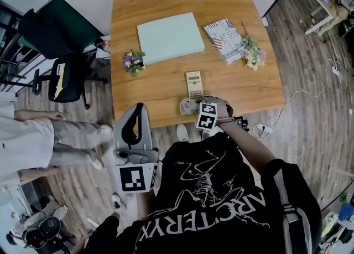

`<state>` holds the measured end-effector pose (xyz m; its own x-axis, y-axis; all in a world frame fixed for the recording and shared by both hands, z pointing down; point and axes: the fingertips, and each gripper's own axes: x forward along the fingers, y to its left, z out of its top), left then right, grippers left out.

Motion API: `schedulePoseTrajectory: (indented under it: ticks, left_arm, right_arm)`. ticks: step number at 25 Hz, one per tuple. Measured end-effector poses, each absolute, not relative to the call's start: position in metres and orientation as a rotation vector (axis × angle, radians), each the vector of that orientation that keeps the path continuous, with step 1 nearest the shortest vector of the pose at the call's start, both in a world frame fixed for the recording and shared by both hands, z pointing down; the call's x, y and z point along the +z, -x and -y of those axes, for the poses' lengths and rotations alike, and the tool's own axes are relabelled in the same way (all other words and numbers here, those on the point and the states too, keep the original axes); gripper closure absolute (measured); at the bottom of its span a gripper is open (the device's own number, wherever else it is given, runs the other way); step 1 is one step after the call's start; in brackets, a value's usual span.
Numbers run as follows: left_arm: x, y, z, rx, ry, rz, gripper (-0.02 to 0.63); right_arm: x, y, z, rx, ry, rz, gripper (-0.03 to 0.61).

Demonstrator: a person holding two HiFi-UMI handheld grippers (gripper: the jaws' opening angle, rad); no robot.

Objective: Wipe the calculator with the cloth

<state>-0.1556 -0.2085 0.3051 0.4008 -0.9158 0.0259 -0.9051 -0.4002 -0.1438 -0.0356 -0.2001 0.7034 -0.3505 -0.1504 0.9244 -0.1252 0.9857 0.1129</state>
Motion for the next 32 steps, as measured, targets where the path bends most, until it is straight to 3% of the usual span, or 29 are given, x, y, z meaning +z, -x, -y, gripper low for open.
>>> schedulePoseTrajectory:
  ticks: [6,16,32]
  left_arm:
    - [0.310,0.143,0.214,-0.209,2.593,-1.630,0.604]
    - [0.293,0.125,0.227,-0.187,2.585,-1.543,0.604]
    - [0.270,0.106,0.232,-0.135,2.549,-1.485,0.604]
  right_arm:
    - [0.567,0.008,0.247,0.226,-0.650,2.319,0.489]
    - [0.338,-0.057,0.272,-0.201,-1.241,2.733,0.489]
    - [0.279,-0.050,0.255,-0.392,-1.315,2.837,0.489]
